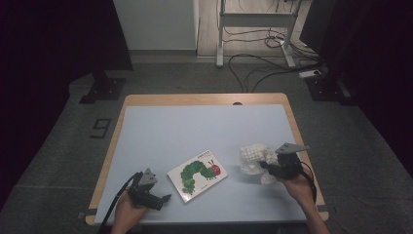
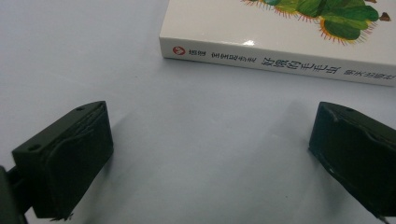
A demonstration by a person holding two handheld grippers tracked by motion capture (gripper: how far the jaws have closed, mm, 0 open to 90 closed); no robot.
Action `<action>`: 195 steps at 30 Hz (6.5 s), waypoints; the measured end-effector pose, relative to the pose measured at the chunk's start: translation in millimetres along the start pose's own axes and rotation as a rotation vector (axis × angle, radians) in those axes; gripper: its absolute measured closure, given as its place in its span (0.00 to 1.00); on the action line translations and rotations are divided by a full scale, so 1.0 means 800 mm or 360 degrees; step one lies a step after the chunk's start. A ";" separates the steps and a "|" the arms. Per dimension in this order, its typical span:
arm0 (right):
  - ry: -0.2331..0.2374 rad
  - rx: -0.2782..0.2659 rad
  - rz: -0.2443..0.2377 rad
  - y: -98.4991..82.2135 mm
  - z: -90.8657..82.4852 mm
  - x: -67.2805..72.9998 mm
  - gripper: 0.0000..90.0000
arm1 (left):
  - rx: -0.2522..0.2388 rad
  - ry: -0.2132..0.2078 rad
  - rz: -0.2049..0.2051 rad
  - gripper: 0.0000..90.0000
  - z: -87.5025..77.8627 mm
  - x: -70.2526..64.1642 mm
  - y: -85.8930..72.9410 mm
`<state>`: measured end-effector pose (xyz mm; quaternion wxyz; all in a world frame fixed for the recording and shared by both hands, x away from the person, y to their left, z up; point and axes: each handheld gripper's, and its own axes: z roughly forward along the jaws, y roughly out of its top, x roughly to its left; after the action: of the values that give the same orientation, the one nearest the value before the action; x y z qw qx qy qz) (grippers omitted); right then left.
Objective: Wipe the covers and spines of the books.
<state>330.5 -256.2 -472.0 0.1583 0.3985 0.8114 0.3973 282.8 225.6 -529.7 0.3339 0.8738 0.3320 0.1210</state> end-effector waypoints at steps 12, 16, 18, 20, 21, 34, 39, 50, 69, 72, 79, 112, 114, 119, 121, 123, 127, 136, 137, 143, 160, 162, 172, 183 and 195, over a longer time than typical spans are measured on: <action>0.0109 -0.0031 -0.0073 0.023 0.011 0.026 0.67 | 0.0000 0.0000 0.0000 0.00 0.000 0.000 0.000; 0.0143 -0.0041 -0.0079 0.028 0.018 0.034 0.67 | 0.0000 0.0000 0.0000 0.00 0.000 0.000 0.000; 0.0170 -0.0047 -0.0080 0.031 0.021 0.038 0.67 | 0.0000 0.0001 0.0000 0.00 0.000 0.000 0.000; 0.0190 -0.0052 -0.0087 0.033 0.024 0.043 0.66 | 0.0000 0.0000 0.0001 0.00 0.000 0.000 0.000; 0.0204 -0.0055 -0.0094 0.035 0.027 0.046 0.66 | 0.0000 0.0000 0.0001 0.00 0.000 0.000 0.000; 0.0312 -0.0036 -0.0184 0.057 0.056 0.079 0.66 | 0.0000 0.0000 0.0001 0.00 0.000 0.000 0.000; 0.0336 -0.0018 -0.0221 0.061 0.069 0.090 0.66 | 0.0000 0.0000 0.0000 0.00 0.000 0.000 0.000; 0.0349 0.0054 -0.0246 0.049 0.105 0.097 0.66 | 0.0000 0.0001 0.0001 0.00 0.000 0.000 0.000; 0.0304 0.0114 -0.0323 0.029 0.128 0.106 0.65 | -0.0001 0.0002 0.0001 0.00 0.000 0.000 0.000; 0.0290 0.0110 -0.0332 0.029 0.128 0.109 0.65 | -0.0001 0.0002 0.0001 0.00 0.000 0.000 0.000; 0.0277 0.0116 -0.0388 0.029 0.126 0.118 0.65 | -0.0001 0.0002 0.0001 0.00 0.000 0.000 0.000; 0.0648 0.0129 -0.0435 0.035 0.139 0.183 0.66 | 0.0005 0.0096 -0.0095 0.00 -0.016 0.016 -0.016; 0.0663 0.0128 -0.0444 0.036 0.140 0.187 0.66 | 0.0006 0.0099 -0.0102 0.00 -0.017 0.017 -0.017; 0.0698 0.0134 -0.0462 0.039 0.143 0.200 0.66 | 0.0003 0.0105 -0.0115 0.00 -0.019 0.019 -0.019; 0.0710 0.0137 -0.0470 0.040 0.144 0.205 0.66 | 0.0001 0.0107 -0.0118 0.00 -0.020 0.020 -0.020; 0.0725 0.0142 -0.0483 0.041 0.145 0.211 0.66 | 0.0001 0.0109 -0.0121 0.00 -0.021 0.020 -0.021; 0.0753 0.0147 -0.0498 0.043 0.148 0.223 0.66 | -0.0001 0.0108 -0.0122 0.00 -0.021 0.021 -0.022; 0.0798 0.0145 -0.0546 0.046 0.153 0.241 0.67 | 0.0002 0.0114 -0.0126 0.00 -0.025 0.025 -0.026; 0.0790 0.0143 -0.0555 0.046 0.153 0.242 0.67 | 0.0002 0.0112 -0.0125 0.00 -0.025 0.025 -0.026; 0.0776 0.0144 -0.0569 0.050 0.157 0.243 0.68 | 0.0002 0.0112 -0.0129 0.00 -0.026 0.026 -0.027; 0.0703 0.0144 -0.0556 0.075 0.186 0.241 0.69 | 0.0001 0.0110 -0.0126 0.00 -0.027 0.026 -0.028; 0.0695 0.0147 -0.0557 0.077 0.188 0.241 0.69 | 0.0002 0.0111 -0.0126 0.00 -0.026 0.026 -0.028; 0.0677 0.0140 -0.0555 0.076 0.187 0.235 0.69 | 0.0001 0.0111 -0.0125 0.00 -0.026 0.026 -0.028; 0.0602 0.0138 -0.0490 0.072 0.181 0.211 0.69 | 0.0000 0.0111 -0.0127 0.00 -0.026 0.026 -0.028; 0.0507 0.0134 -0.0447 0.068 0.176 0.184 0.69 | 0.0000 0.0111 -0.0128 0.00 -0.026 0.026 -0.028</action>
<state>346.6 -50.0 -510.4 0.0649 0.2200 0.8895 0.3951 278.1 262.3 -529.1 0.3267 0.8550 0.3783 0.1380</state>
